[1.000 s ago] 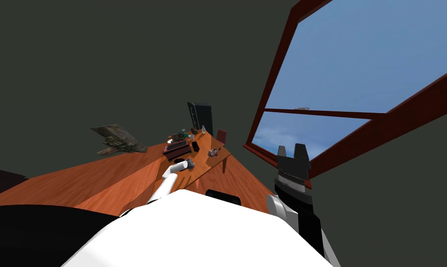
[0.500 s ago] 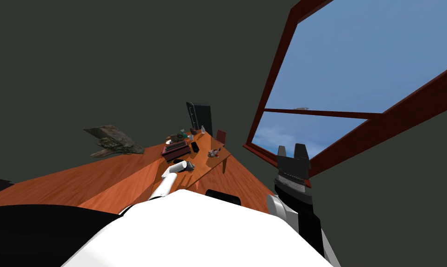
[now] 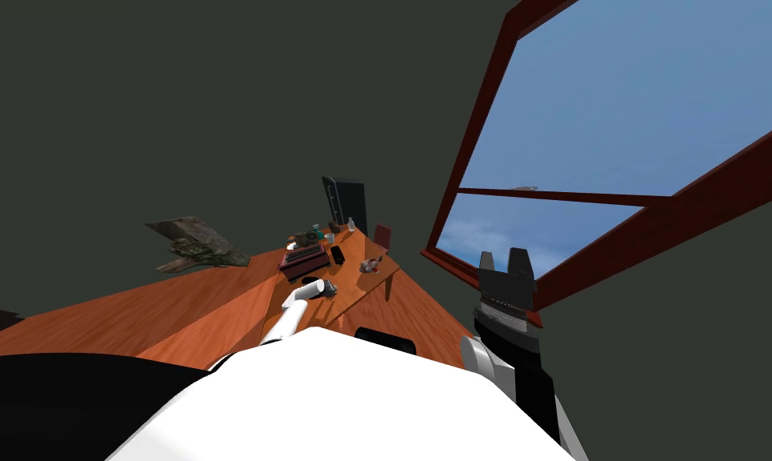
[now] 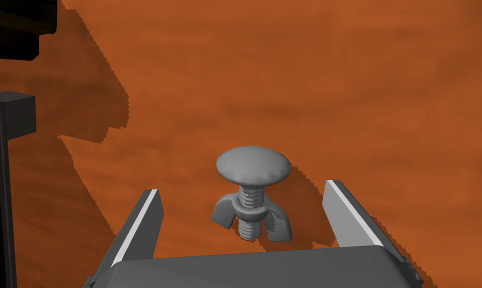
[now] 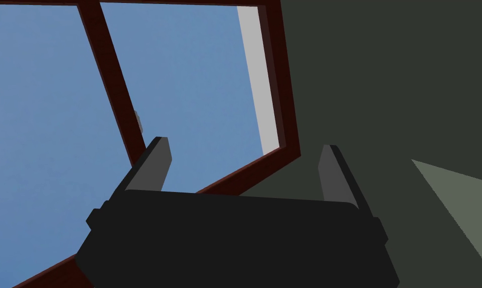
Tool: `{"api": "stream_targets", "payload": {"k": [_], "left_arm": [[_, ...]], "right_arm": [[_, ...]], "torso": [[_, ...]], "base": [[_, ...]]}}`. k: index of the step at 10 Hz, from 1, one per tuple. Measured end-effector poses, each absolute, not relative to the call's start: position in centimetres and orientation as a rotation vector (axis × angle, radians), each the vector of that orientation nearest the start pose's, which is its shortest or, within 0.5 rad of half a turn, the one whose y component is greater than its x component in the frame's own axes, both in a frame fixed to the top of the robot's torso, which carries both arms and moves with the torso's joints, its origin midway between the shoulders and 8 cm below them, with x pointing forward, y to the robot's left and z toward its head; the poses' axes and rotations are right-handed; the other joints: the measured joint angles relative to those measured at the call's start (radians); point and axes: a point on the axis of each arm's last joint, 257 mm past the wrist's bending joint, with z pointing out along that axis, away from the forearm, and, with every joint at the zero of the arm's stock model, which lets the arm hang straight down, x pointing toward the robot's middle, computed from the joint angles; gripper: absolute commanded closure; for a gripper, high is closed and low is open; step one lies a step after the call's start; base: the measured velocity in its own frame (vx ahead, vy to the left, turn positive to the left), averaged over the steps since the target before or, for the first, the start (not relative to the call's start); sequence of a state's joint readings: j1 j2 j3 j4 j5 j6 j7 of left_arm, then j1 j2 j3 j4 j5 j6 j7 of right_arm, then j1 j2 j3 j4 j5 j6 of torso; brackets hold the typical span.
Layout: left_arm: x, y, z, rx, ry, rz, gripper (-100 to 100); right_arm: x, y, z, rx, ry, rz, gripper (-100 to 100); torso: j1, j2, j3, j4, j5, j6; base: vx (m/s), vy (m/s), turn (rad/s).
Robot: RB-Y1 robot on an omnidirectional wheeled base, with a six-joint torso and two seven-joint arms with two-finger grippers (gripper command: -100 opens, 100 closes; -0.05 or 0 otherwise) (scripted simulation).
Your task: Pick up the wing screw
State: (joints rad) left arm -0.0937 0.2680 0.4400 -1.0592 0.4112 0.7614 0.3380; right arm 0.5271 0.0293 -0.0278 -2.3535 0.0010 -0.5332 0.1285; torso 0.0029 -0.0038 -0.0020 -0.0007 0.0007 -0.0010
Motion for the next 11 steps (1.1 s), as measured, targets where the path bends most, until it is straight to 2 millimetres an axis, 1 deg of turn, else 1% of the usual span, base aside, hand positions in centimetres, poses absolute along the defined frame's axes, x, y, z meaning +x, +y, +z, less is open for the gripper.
{"api": "stream_targets", "payload": {"k": [1, 2, 6, 7, 8, 11], "left_arm": [[38.2, 45.1, -51.2, -2.663, 0.854, -0.648, -100], [38.2, 45.1, -51.2, -2.661, 0.853, -0.649, 100], [38.2, 45.1, -51.1, -2.660, 0.853, -0.650, 100], [38.2, 45.1, -51.1, -2.660, 0.853, -0.650, 0], [38.2, 45.1, -51.1, -2.660, 0.853, -0.650, 100], [38.5, 46.1, -49.8, -2.660, 0.849, -0.649, 100]], "right_arm": [[31.8, -28.9, 5.5, 0.562, 0.561, 1.158, 0], [31.8, -28.9, 5.5, 0.562, 0.561, 1.158, 0], [31.8, -28.9, 5.5, 0.562, 0.561, 1.158, 0], [31.8, -28.9, 5.5, 0.562, 0.561, 1.158, 0], [31.8, -28.9, 5.5, 0.562, 0.561, 1.158, 0], [31.8, -28.9, 5.5, 0.562, 0.560, 1.158, 0]], "torso": [[-0.001, 0.000, 0.000, 0.000, 0.000, 0.000], [-0.002, 0.001, 0.001, 0.000, 0.000, 0.000], [-0.002, 0.002, 0.001, 0.000, 0.000, 0.000], [-0.002, 0.002, 0.001, 0.000, 0.000, 0.000], [-0.002, 0.002, 0.001, 0.000, 0.000, 0.000], [-0.006, 0.006, 0.003, 0.001, -0.001, 0.000]], "base": [[0.016, 0.012, -0.001], [0.000, 0.000, 0.000], [0.000, 0.000, 0.000], [0.000, 0.000, 0.000], [-0.027, -0.027, -0.019], [-0.045, -0.037, -0.004]]}}
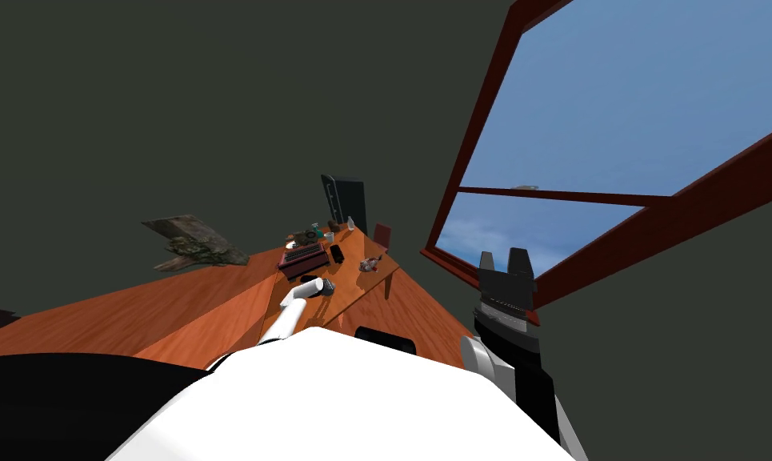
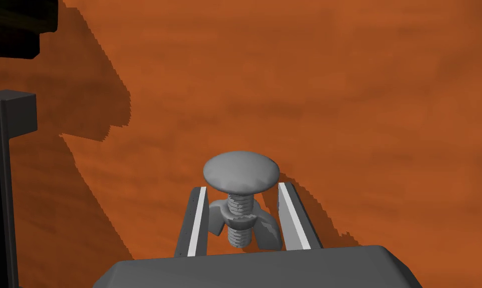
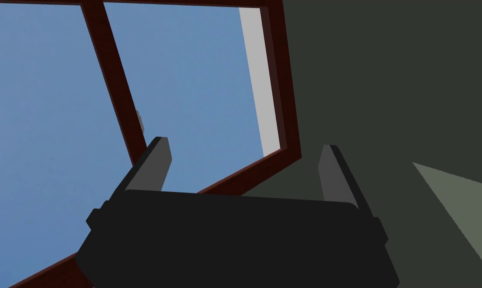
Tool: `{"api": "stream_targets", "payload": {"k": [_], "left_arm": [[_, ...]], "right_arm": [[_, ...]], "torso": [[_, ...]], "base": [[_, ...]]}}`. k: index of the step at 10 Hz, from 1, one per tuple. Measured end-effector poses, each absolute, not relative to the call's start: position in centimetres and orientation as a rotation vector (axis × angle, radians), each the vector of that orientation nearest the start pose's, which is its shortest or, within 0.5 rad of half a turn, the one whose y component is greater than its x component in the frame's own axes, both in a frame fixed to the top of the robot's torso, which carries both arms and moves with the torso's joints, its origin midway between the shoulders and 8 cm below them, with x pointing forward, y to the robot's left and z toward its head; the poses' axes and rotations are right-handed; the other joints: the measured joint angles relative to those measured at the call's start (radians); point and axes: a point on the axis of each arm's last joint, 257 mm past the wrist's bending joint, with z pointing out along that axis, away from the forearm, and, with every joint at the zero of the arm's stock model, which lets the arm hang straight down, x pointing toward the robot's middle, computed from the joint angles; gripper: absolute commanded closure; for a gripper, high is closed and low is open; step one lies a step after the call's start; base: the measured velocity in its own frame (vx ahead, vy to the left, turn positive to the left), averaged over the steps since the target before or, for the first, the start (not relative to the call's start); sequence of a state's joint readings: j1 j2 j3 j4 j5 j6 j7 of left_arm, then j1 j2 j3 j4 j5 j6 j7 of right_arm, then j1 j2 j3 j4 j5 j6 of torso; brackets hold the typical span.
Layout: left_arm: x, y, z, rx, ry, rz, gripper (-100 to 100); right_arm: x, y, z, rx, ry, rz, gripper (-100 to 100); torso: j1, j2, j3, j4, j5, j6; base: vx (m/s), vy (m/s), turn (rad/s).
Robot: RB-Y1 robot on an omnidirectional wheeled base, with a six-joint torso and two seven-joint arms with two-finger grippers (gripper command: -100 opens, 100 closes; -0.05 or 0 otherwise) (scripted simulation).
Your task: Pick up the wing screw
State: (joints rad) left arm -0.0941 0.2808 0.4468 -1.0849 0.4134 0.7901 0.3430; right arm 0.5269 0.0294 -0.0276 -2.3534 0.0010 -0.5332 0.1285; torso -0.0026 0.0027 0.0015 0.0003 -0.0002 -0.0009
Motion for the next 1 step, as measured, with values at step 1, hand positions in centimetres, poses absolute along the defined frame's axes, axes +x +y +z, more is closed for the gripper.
{"api": "stream_targets", "payload": {"k": [1], "left_arm": [[38.47, 46.14, -49.77, -2.662, 0.849, -0.647, 0]], "right_arm": [[31.85, -28.90, 5.47, 0.562, 0.561, 1.158, 0]], "torso": [[0.001, -0.001, -0.001, 0.000, 0.000, 0.000]], "base": [[-0.005, -0.005, 0.001]]}}
